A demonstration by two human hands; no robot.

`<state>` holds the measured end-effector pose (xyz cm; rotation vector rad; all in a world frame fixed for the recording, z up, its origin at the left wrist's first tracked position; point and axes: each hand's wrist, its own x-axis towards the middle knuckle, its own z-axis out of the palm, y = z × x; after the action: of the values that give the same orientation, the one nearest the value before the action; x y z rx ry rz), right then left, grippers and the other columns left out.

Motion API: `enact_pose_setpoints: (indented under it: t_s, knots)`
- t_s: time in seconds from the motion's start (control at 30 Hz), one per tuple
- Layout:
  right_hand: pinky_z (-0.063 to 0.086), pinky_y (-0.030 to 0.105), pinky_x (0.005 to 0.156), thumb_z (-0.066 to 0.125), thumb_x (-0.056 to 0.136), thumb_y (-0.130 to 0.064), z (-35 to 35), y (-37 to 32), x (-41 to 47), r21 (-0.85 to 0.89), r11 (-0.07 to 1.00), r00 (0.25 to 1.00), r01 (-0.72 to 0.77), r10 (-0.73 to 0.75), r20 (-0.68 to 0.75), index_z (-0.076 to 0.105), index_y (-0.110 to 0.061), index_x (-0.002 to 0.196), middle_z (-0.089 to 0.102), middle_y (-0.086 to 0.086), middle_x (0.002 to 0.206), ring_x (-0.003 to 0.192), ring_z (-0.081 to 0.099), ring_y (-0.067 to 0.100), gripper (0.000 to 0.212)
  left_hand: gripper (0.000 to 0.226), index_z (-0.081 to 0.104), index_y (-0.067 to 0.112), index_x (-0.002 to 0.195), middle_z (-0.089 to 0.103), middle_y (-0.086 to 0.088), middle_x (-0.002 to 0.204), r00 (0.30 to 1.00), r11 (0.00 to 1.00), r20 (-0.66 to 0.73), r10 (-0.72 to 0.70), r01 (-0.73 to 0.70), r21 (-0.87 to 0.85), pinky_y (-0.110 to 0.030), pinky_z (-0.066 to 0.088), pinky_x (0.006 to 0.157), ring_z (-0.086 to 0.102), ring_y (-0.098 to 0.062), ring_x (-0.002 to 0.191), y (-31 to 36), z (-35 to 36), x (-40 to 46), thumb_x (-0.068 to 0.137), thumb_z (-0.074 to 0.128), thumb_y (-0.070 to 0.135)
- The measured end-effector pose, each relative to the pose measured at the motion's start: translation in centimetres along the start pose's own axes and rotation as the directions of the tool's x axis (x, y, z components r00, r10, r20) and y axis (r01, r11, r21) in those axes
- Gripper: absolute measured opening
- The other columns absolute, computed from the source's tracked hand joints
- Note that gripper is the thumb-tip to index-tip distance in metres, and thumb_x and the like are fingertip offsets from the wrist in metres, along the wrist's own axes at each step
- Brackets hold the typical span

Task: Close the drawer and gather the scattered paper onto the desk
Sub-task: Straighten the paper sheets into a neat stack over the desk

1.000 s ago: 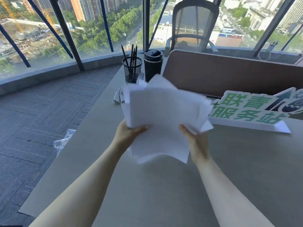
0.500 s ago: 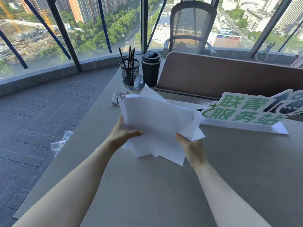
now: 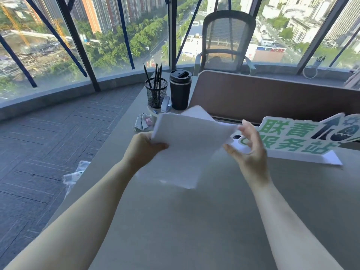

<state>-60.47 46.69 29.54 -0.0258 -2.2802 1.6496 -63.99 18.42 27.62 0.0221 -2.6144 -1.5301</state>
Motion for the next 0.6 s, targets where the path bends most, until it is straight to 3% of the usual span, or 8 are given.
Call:
enact_pose_setpoints:
  t_s: [0.1,0.17,0.23,0.27,0.33,0.37,0.47,0.6]
  knots:
    - [0.041,0.038,0.101,0.082,0.064,-0.041,0.0,-1.0,1.5,-0.331,0.92,0.976,0.211,-0.182,0.117,0.043,-0.037,0.138,0.058,-0.013,0.127,0.123,0.049,0.011,0.084,0.027,0.056,0.036,0.055,0.05,0.019,0.049,0.972,0.922,0.125,0.197,-0.227,0.314,-0.028,0.037,0.054,0.041,-0.006,0.05,2.8,-0.7,0.7,0.074,0.074,0.032]
    - [0.042,0.043,0.102,0.082,0.062,-0.041,0.6,-1.2,1.9,-0.421,0.871,0.968,0.253,-0.228,0.11,0.046,-0.032,0.137,0.055,-0.006,0.127,0.122,0.049,0.015,0.084,0.012,0.062,0.033,0.069,0.054,0.016,0.058,0.938,0.823,0.206,0.28,-0.345,0.451,-0.028,0.039,0.059,0.052,-0.017,0.064,4.6,-0.5,0.5,0.076,0.071,0.037]
    - [0.043,0.034,0.097,0.082,0.064,-0.035,1.0,-0.6,1.9,-0.445,0.877,0.983,0.18,-0.14,0.122,0.057,-0.028,0.127,0.06,-0.004,0.124,0.115,0.054,0.014,0.069,0.013,0.07,0.022,0.077,0.06,0.008,0.069,0.893,0.731,0.261,0.368,-0.451,0.512,-0.028,0.04,0.06,0.059,-0.022,0.075,5.6,-0.2,0.3,0.079,0.07,0.035]
    - [0.046,0.03,0.085,0.08,0.066,-0.03,1.1,-0.4,1.6,-0.437,0.891,0.988,0.119,-0.063,0.14,0.066,-0.027,0.112,0.067,-0.004,0.107,0.098,0.06,0.012,0.049,0.015,0.072,0.02,0.079,0.063,0.006,0.073,0.873,0.696,0.275,0.404,-0.488,0.527,-0.029,0.04,0.06,0.06,-0.023,0.076,5.9,0.0,0.2,0.08,0.07,0.035]
    - [0.038,0.026,0.055,0.078,0.07,-0.019,1.4,0.5,0.8,-0.305,0.952,0.984,-0.029,0.082,0.16,0.065,-0.025,0.067,0.056,-0.008,0.058,0.052,0.047,0.01,0.015,0.022,0.072,0.018,0.078,0.066,0.003,0.074,0.848,0.656,0.284,0.448,-0.528,0.539,-0.031,0.038,0.059,0.059,-0.024,0.073,5.8,0.4,0.1,0.079,0.07,0.04]
    - [0.034,0.024,0.049,0.079,0.071,-0.014,1.5,1.2,0.2,-0.187,0.976,0.979,-0.109,0.138,0.148,0.059,-0.025,0.055,0.049,-0.014,0.047,0.044,0.039,0.007,0.027,0.026,0.071,0.018,0.075,0.066,0.001,0.072,0.846,0.65,0.279,0.454,-0.529,0.546,-0.03,0.035,0.058,0.059,-0.025,0.07,5.4,0.6,0.1,0.078,0.07,0.043]
    - [0.044,0.014,0.05,0.078,0.073,-0.005,1.8,2.6,-1.3,0.078,0.966,0.968,-0.245,0.24,0.069,0.069,-0.023,0.06,0.062,-0.021,0.047,0.047,0.053,-0.002,0.025,0.033,0.062,0.017,0.063,0.065,-0.002,0.063,0.862,0.648,0.237,0.448,-0.496,0.578,-0.03,0.033,0.058,0.057,-0.03,0.063,3.6,0.6,0.0,0.072,0.073,0.047]
    - [0.046,0.012,0.051,0.075,0.077,0.002,1.4,3.7,-1.7,0.22,0.942,0.967,-0.251,0.253,0.019,0.071,-0.023,0.064,0.065,-0.022,0.051,0.05,0.056,-0.005,0.028,0.025,0.068,0.018,0.069,0.064,-0.003,0.062,0.912,0.706,0.147,0.383,-0.392,0.59,-0.03,0.035,0.061,0.058,-0.031,0.063,0.9,-1.8,0.3,0.07,0.077,0.041]
